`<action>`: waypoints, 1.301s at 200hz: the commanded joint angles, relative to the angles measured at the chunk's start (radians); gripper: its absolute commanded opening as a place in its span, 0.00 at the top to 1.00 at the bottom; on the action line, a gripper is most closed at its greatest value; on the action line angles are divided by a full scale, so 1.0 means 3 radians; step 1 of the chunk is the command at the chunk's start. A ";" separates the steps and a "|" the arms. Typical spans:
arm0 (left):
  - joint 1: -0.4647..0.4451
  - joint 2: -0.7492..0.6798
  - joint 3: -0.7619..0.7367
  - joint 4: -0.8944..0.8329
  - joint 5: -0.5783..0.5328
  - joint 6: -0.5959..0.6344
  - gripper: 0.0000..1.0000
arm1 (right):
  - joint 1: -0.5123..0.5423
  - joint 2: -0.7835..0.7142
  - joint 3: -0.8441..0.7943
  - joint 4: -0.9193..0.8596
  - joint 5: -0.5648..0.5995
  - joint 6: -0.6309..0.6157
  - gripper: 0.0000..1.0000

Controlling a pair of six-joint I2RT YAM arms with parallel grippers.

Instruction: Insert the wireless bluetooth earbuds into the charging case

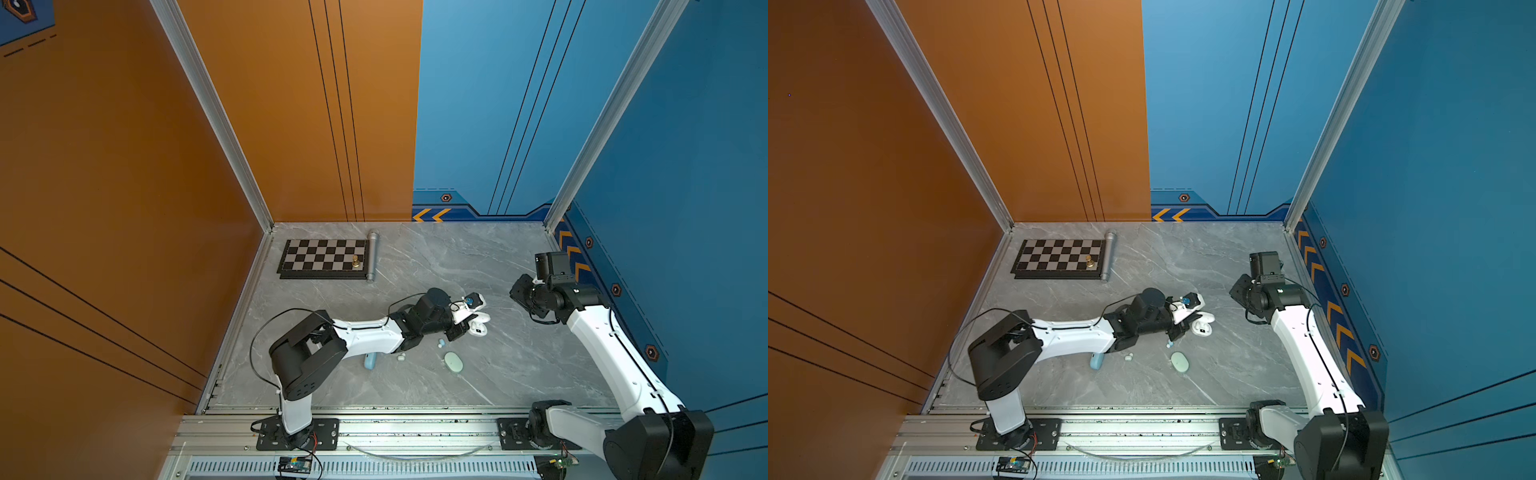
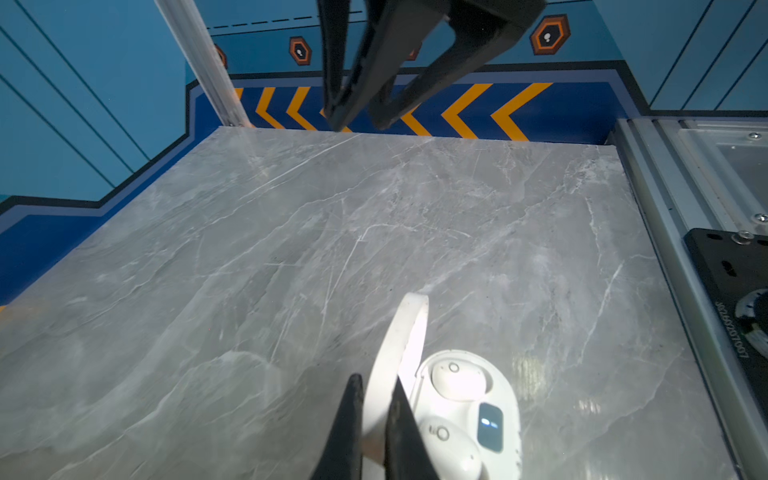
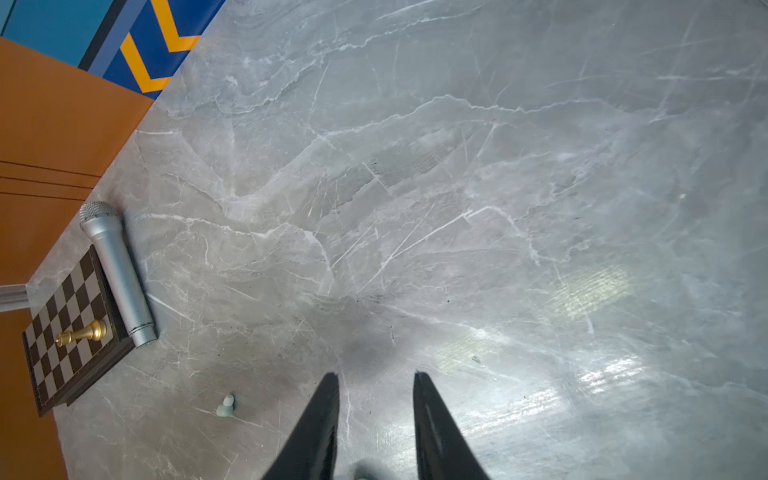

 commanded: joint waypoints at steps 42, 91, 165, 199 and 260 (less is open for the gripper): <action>-0.0319 0.0746 0.0575 0.0282 -0.0224 -0.0230 1.00 | -0.0255 -0.0249 -0.0258 0.0097 0.0022 0.0101 0.66; -0.0343 0.0946 0.0683 0.0282 -0.0263 -0.0226 1.00 | -0.0271 -0.0234 -0.0325 0.0156 -0.0017 0.0130 0.66; -0.0303 0.1021 0.0616 0.0277 -0.0200 -0.0239 0.74 | -0.0306 -0.0259 -0.0420 0.0151 -0.0014 0.0092 0.65; -0.0252 0.0968 0.0539 0.0272 -0.0164 -0.0255 0.60 | -0.0317 -0.0289 -0.0437 0.0131 0.0012 0.0051 0.65; -0.0186 -0.0454 -0.0281 0.0205 -0.0555 -0.0056 0.24 | -0.0139 -0.0116 -0.0317 -0.0058 -0.0087 -0.0628 0.54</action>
